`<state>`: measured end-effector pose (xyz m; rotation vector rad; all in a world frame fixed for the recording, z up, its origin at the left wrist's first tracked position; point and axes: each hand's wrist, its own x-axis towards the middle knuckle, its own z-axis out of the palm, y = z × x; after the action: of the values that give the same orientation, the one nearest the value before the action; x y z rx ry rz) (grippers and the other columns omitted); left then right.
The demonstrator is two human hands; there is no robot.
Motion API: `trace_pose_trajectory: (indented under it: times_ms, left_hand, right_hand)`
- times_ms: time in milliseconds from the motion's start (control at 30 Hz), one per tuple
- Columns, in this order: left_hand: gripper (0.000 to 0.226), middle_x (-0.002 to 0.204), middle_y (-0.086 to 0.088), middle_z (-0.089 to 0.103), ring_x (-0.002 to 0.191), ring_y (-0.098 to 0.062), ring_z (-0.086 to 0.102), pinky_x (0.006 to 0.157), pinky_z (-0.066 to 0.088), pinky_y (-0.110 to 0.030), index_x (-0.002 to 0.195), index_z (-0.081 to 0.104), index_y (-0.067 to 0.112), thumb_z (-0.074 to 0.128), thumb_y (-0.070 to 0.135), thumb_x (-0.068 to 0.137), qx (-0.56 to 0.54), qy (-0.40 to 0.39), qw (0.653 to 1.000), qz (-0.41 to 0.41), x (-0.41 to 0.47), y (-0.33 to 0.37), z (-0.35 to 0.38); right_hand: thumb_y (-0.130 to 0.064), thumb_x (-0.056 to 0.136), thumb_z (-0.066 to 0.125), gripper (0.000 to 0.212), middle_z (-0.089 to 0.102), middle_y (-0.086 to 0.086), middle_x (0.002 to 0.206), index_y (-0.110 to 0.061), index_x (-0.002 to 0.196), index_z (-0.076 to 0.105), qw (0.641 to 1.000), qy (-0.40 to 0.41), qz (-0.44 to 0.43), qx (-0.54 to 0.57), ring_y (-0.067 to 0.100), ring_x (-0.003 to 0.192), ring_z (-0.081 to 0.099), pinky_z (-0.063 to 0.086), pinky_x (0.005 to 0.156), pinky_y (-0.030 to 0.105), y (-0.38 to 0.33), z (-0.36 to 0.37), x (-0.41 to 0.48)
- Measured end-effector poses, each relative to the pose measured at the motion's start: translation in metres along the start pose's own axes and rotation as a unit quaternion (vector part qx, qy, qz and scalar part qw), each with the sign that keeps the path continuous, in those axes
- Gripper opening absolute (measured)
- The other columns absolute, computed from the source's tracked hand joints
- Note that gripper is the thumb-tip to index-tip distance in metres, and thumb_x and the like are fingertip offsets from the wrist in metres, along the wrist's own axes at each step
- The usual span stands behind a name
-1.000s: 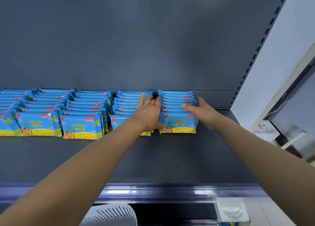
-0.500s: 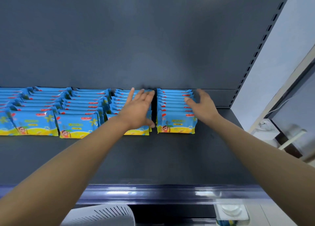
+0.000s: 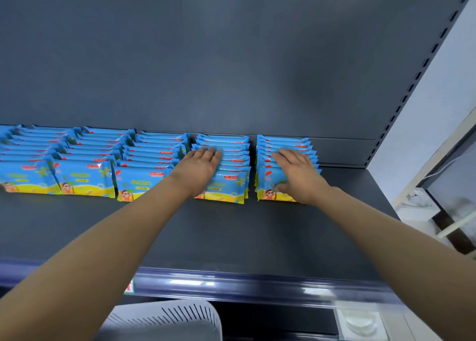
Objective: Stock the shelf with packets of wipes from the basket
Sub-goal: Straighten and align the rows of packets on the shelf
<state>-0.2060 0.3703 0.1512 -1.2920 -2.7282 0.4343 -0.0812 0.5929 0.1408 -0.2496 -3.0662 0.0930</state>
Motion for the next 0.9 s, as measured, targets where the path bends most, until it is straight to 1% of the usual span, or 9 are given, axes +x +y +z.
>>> trace_pose_trajectory:
  times_ms: [133,233,300,400,467,567,667,767,900]
  left_hand:
    - [0.098,0.155,-0.013,0.004,0.144,-0.028,0.005,0.117,0.009,-0.04,0.148,-0.004,0.009,0.066,0.025,0.08,-0.03,-0.01,0.999,-0.017,-0.003,0.0,-0.002]
    - [0.119,0.155,-0.019,-0.003,0.143,-0.035,0.004,0.117,0.007,-0.041,0.147,-0.01,0.011,0.075,0.042,0.07,-0.041,-0.036,0.997,-0.059,-0.006,-0.007,-0.006]
    - [0.124,0.155,-0.02,-0.001,0.142,-0.036,0.008,0.117,0.007,-0.041,0.147,-0.011,0.011,0.076,0.049,0.067,-0.04,-0.051,0.995,-0.078,-0.007,-0.012,-0.008]
    - [0.12,0.154,-0.02,0.003,0.142,-0.034,0.011,0.118,0.006,-0.041,0.148,-0.008,0.011,0.074,0.049,0.069,-0.044,-0.057,0.995,-0.076,-0.007,-0.014,-0.008]
    - [0.114,0.154,-0.018,0.006,0.141,-0.032,0.013,0.118,0.007,-0.041,0.148,-0.002,0.011,0.072,0.049,0.07,-0.036,-0.039,0.996,-0.068,-0.005,-0.015,-0.006]
    - [0.109,0.153,-0.009,0.011,0.14,-0.026,0.015,0.118,0.009,-0.039,0.147,0.008,0.009,0.072,0.049,0.069,-0.031,-0.011,0.998,-0.044,-0.003,-0.016,-0.004]
    - [0.108,0.152,-0.006,0.013,0.14,-0.024,0.015,0.118,0.007,-0.039,0.147,0.01,0.007,0.071,0.05,0.07,-0.029,-0.002,0.999,-0.033,-0.002,-0.019,-0.001]
    - [0.107,0.152,-0.007,0.014,0.14,-0.024,0.015,0.117,0.008,-0.038,0.147,0.011,0.007,0.07,0.052,0.07,-0.03,0.01,0.999,-0.028,-0.002,-0.02,0.003]
    - [0.107,0.15,-0.008,0.018,0.138,-0.024,0.019,0.116,0.01,-0.035,0.146,0.012,0.006,0.071,0.052,0.069,-0.027,0.023,0.999,-0.023,-0.002,-0.02,0.003]
  right_hand:
    - [-0.041,0.087,0.058,0.077,0.016,0.003,0.156,-0.016,0.148,0.018,1.0,0.021,-0.01,0.01,0.022,0.145,0.009,0.002,0.118,0.04,-0.007,-0.004,-0.002]
    - [-0.035,0.091,0.054,0.062,0.03,0.006,0.151,-0.013,0.144,0.031,0.995,0.078,-0.041,0.054,0.023,0.141,0.021,0.011,0.118,0.038,-0.018,-0.012,0.009]
    - [-0.03,0.094,0.051,0.05,0.042,0.008,0.144,-0.011,0.139,0.041,0.993,0.078,-0.055,0.068,0.026,0.136,0.029,0.019,0.115,0.036,-0.027,-0.018,0.022]
    - [-0.018,0.098,0.041,0.031,0.06,0.012,0.119,-0.008,0.122,0.058,0.993,0.078,-0.059,0.062,0.03,0.118,0.044,0.031,0.103,0.034,-0.036,-0.025,0.044]
    - [-0.016,0.099,0.037,0.03,0.062,0.008,0.109,-0.012,0.114,0.063,0.996,0.06,-0.051,0.044,0.029,0.112,0.044,0.037,0.097,0.037,-0.04,-0.028,0.059]
    - [-0.012,0.098,0.039,0.03,0.062,0.001,0.107,-0.021,0.108,0.066,0.999,0.024,-0.03,0.023,0.027,0.112,0.041,0.034,0.091,0.036,-0.045,-0.029,0.077]
    - [-0.004,0.091,0.045,0.024,0.064,0.001,0.104,-0.019,0.095,0.064,1.0,0.015,-0.011,0.005,0.025,0.108,0.043,0.032,0.088,0.035,-0.049,-0.028,0.089]
    - [-0.006,0.089,0.05,0.014,0.065,0.005,0.097,-0.018,0.09,0.056,0.998,0.033,0.002,0.059,0.028,0.099,0.052,0.035,0.087,0.035,-0.045,-0.027,0.091]
    - [-0.007,0.089,0.054,0.011,0.067,0.005,0.088,-0.015,0.083,0.06,0.996,0.028,-0.02,0.083,0.026,0.088,0.058,0.04,0.084,0.032,-0.044,-0.028,0.093]
